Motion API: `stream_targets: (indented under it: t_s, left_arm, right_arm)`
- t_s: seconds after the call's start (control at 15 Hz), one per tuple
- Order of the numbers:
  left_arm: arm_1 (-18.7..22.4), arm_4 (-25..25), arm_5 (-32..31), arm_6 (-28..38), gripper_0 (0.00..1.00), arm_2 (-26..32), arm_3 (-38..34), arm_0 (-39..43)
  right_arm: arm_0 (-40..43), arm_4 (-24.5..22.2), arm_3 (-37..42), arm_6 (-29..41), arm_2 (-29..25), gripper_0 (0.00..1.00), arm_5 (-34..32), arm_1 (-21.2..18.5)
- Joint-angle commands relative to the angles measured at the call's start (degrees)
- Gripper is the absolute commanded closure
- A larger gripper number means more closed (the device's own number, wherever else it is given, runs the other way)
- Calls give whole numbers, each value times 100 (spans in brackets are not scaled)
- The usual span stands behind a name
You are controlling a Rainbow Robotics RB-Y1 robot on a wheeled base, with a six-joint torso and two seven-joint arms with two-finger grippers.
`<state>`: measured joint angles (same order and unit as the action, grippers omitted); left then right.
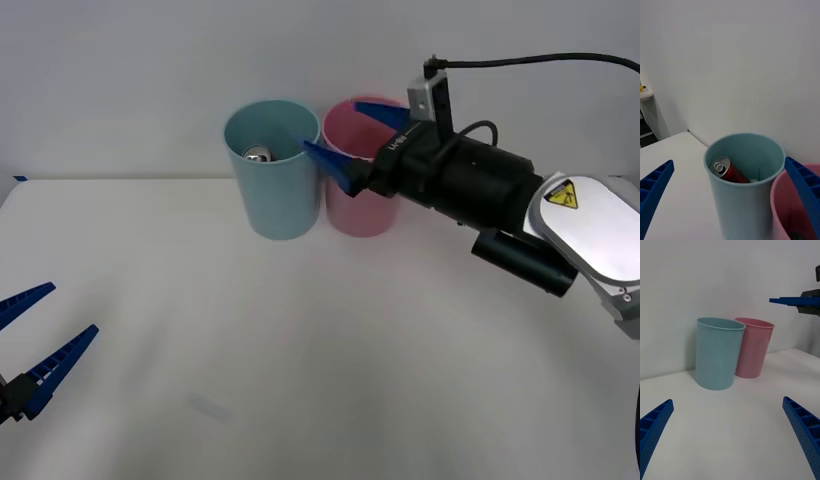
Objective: Grasp the object on the table and drop it into the matching bin: aluminum can to the light blue bin, PET bottle to the pink bin.
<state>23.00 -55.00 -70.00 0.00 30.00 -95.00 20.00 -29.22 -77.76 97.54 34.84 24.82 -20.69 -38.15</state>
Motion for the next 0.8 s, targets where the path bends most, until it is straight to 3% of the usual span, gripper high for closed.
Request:
stream_targets:
  t_s: [0.07, 0.4, 0.8]
  left_arm:
    - [0, 0, 0, 0, 0, 0, 0, 0]
    - [0, 0, 0, 0, 0, 0, 0, 0]
    - [0, 0, 0, 0, 0, 0, 0, 0]
  right_arm:
    - [839, -2, 582, -30, -381, 0, -5, -227]
    - [2157, -55, 1189, -144, -1172, 0, -198, -271]
    - [3361, -433, 1470, -513, -2816, 0, -2158, 537]
